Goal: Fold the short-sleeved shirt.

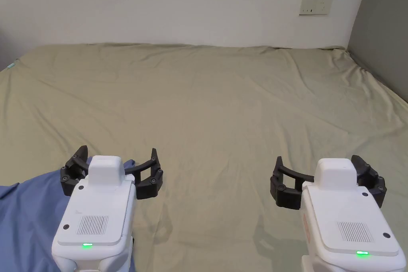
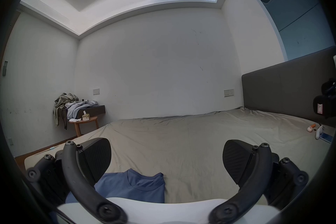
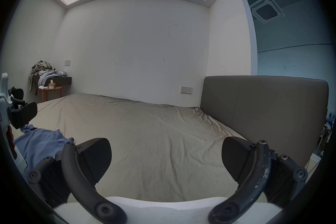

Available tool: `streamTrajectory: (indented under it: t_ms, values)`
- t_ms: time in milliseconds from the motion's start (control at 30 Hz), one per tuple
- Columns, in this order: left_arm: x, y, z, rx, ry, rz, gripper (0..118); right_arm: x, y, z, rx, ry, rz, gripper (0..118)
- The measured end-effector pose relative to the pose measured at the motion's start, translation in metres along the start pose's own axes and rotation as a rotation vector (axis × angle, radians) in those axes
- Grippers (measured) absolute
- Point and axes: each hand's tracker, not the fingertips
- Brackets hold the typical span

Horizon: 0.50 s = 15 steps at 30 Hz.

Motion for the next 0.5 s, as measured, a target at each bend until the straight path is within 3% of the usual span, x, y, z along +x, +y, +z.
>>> streamTrajectory:
  t_ms: [500]
  values:
    - [-0.0003,0.0020,0.0016,0.004,0.007,-0.005,118,0.0030,0.0042,0.0021,0.003,0.000,-0.005,118]
